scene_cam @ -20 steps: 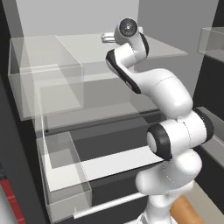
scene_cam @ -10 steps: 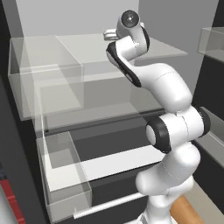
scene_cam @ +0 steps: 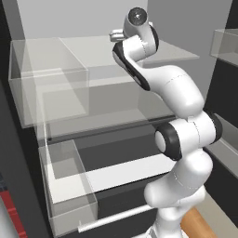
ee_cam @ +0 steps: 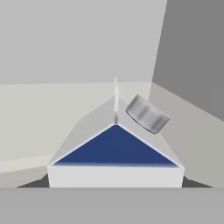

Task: Take a sugar cube from the saucer and place it inside the coffee. Then, grab milk from the fridge and place it next to the coffee on the counter to sweeten the coffee.

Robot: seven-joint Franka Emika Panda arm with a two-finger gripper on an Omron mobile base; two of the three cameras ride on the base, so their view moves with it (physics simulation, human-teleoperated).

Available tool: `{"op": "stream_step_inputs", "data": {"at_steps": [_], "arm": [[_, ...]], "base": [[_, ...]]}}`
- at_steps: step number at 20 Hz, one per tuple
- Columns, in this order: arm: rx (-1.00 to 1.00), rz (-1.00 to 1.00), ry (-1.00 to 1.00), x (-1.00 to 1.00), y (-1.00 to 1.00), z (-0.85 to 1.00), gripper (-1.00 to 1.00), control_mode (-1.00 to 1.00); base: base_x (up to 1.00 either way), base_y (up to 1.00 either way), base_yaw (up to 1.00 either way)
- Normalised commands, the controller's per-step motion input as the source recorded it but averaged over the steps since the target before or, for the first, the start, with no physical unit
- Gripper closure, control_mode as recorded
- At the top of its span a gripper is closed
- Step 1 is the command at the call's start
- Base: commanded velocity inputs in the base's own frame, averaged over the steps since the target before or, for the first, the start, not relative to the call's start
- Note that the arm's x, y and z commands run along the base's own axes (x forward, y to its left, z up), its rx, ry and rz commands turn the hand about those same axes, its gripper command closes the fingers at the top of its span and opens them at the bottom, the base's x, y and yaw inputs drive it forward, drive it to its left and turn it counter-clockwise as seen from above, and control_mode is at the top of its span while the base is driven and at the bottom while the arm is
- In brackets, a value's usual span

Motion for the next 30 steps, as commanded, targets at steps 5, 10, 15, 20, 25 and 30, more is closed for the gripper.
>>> {"op": "stream_step_inputs", "data": {"at_steps": [5, 10, 15, 20, 25, 30], "arm": [[0.00, 0.00, 0.00, 0.00, 0.00, 0.00, 1.00, -1.00], [0.01, 0.00, -0.07, -0.39, -0.01, 0.00, 1.00, -1.00], [0.02, 0.05, -0.01, -0.87, 0.02, 0.10, 1.00, -1.00], [0.05, 0.09, 0.00, -1.00, -0.01, 0.14, 1.00, -1.00], [0.01, 0.07, -0.17, -1.00, 0.00, -0.22, 1.00, -1.00], [0.03, 0.07, -0.03, -1.00, 0.00, -0.12, 1.00, -1.00]], "base": [[0.00, 0.00, 0.00], [0.00, 0.00, 0.00], [0.00, 0.00, 0.00], [0.00, 0.00, 0.00], [0.00, 0.00, 0.00], [0.00, 0.00, 0.00]]}}
